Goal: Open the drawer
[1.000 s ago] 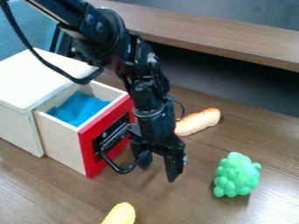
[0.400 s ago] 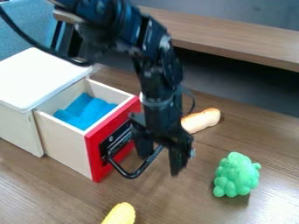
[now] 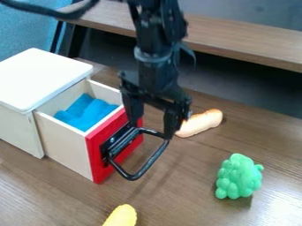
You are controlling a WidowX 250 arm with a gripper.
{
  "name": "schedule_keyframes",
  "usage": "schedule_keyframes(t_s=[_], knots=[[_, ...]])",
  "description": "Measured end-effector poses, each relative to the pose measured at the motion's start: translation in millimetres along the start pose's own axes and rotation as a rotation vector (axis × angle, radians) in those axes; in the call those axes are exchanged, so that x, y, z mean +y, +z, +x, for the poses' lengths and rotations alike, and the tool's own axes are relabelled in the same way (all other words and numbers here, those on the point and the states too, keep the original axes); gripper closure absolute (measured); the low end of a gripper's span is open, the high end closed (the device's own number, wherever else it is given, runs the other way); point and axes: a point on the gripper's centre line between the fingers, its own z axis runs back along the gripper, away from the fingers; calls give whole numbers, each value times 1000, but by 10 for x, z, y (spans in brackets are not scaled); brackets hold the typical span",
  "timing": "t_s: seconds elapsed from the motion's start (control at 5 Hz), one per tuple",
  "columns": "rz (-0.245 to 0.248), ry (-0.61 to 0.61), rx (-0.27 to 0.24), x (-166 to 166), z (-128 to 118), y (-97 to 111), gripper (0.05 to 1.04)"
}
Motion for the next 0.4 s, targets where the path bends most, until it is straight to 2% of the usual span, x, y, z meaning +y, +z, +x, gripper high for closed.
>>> schedule_keyframes(t_s=[0.2, 0.4], knots=[[-22, 2, -42, -3, -20, 292, 84], [-26, 31, -124, 89, -67, 623, 84]])
